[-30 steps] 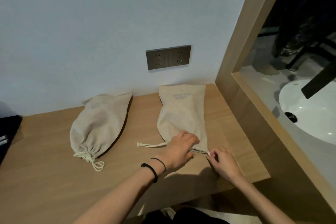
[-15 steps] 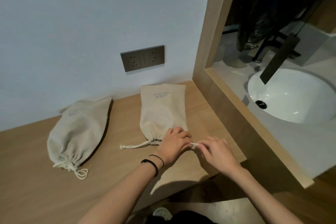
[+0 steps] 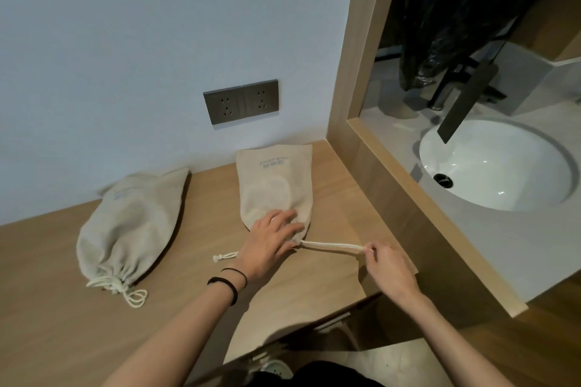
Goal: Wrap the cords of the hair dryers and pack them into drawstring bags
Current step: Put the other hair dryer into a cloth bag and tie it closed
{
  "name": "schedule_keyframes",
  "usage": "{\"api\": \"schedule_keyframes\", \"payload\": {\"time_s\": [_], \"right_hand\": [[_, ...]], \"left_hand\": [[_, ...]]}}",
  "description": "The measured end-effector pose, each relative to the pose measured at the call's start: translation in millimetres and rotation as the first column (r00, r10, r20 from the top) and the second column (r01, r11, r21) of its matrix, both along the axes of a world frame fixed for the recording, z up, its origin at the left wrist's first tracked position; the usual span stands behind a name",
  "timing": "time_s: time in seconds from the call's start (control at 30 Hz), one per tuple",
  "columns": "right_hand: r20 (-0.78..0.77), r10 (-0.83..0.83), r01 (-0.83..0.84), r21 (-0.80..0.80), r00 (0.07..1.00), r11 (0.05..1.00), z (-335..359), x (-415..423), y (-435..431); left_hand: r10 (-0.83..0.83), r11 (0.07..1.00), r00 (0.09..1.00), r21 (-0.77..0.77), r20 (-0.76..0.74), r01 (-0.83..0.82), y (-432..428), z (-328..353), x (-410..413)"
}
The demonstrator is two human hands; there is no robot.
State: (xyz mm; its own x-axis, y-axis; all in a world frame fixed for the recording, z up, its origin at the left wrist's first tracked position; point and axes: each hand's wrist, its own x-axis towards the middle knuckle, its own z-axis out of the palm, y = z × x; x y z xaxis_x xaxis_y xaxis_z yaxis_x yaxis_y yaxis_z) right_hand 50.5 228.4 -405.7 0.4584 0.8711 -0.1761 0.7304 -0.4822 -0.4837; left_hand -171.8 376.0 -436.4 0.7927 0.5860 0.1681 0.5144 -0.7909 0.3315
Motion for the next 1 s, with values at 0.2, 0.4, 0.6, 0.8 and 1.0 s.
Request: {"api": "schedule_keyframes", "payload": {"time_s": [0.2, 0.4, 0.6, 0.8, 1.0], "right_hand": [[0.036, 0.234, -0.231, -0.084, 0.971, 0.969, -12.3, -26.5, 28.4], [-0.318, 0.177, -0.216, -0.09, 0.932, 0.972, -27.6, -70.4, 66.4], [-0.408, 0.04, -0.088, -0.101, 0.912, 0.991, -38.0, -73.0, 79.2], [-0.177, 0.34, -0.357, -0.072, 0.924, 0.931, -29.6, -55.6, 75.0], [-0.092, 0.245, -0.258, -0.166, 0.965, 0.952, -25.8, -27.5, 77.0]], "left_hand": [[0.349, 0.909, 0.936, -0.223, -0.051, -0.351, -3.1, -15.4, -41.3], [0.368, 0.866, 0.896, -0.258, -0.249, -0.428, -7.9, -21.1, -42.5], [0.399, 0.788, 0.885, -0.404, -0.242, -0.466, -10.1, -15.0, -32.3], [0.294, 0.87, 0.931, -0.344, -0.216, -0.354, 1.7, -3.3, -53.4], [0.406, 0.823, 0.868, -0.3, -0.285, -0.483, 16.0, 12.6, -75.2]]}}
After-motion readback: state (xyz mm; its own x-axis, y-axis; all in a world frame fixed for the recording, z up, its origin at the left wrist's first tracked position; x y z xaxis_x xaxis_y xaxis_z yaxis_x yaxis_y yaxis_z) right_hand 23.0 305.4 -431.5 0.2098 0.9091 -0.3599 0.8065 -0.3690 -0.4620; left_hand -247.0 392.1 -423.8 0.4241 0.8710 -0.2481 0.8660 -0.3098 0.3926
